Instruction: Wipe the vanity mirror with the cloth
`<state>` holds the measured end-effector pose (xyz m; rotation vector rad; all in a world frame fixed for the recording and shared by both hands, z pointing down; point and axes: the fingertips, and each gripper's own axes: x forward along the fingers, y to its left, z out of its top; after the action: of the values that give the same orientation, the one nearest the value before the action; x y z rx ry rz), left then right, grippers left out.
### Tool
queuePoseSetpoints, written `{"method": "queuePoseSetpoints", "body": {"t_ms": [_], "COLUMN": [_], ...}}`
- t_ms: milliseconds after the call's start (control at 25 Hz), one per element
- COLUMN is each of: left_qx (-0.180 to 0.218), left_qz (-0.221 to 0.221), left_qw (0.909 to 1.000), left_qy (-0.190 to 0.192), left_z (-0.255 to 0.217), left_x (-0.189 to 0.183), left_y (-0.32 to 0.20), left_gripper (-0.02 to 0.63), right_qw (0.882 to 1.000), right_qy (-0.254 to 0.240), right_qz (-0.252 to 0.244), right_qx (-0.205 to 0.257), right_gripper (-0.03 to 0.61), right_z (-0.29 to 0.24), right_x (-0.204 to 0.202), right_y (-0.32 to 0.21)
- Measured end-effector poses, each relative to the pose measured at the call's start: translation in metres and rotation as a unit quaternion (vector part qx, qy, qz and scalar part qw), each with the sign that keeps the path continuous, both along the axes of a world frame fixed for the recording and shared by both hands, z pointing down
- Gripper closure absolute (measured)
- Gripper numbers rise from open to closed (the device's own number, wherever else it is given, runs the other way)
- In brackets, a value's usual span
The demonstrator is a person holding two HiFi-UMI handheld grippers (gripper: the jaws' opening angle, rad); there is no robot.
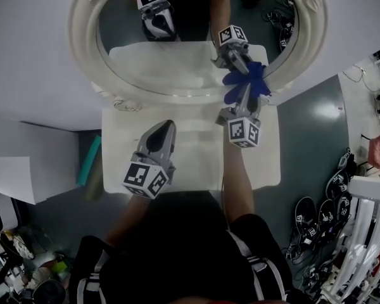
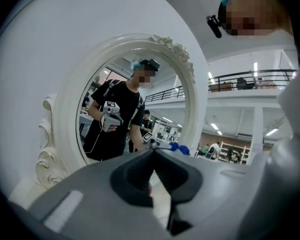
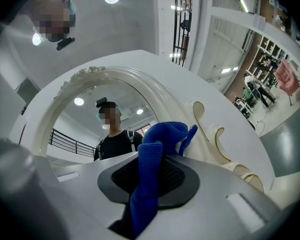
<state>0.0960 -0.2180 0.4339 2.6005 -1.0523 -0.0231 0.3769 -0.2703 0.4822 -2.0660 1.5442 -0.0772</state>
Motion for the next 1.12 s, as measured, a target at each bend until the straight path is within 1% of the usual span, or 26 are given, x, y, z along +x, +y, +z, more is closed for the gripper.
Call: {"method": "queuePoseSetpoints", "body": {"t_ms": [280, 400, 560, 760, 960, 1120], "left_qx": [-0.002, -0.003, -0.004, 0.003, 0.003, 0.003], "left_qz": [-0.005, -0.005, -0.006, -0.012, -0.021, -0.031], "left_qw": [1.0, 1.0, 1.0, 0.9999, 0.9997, 0.9994], "left_qy": [-0.003, 0.0, 0.005, 0.008, 0.014, 0.017], "left_z": [0.005, 0.004, 0.004, -0.004, -0.004, -0.004], "left_x": [-0.003, -0.005, -0.007, -0.01, -0.024, -0.035], "left_y": [-0.002, -0.001, 0.001, 0.006, 0.007, 0.008], "left_gripper": [0.601, 0.601, 0.601, 0.601, 0.601, 0.601], "right_qw": [0.999, 0.998, 0.998, 0.995, 0.986, 0.982], "right_qy": [-0.013, -0.005, 0.003, 0.045, 0.121, 0.143], "right_qz": [0.0, -0.007, -0.013, -0.035, -0.082, -0.101], "right_qx": [0.038, 0.058, 0.063, 0.08, 0.075, 0.074], "right_gripper": [0.506, 0.506, 0.506, 0.506, 0.506, 0.506], "right_z": [-0.006, -0.021, -0.022, -0.045, -0.057, -0.059], "right_x": [0.002, 0.003, 0.0, -0.018, -0.068, -0.088], "right_y": [-0.001, -0.002, 0.0, -0.003, -0.016, -0.021]}}
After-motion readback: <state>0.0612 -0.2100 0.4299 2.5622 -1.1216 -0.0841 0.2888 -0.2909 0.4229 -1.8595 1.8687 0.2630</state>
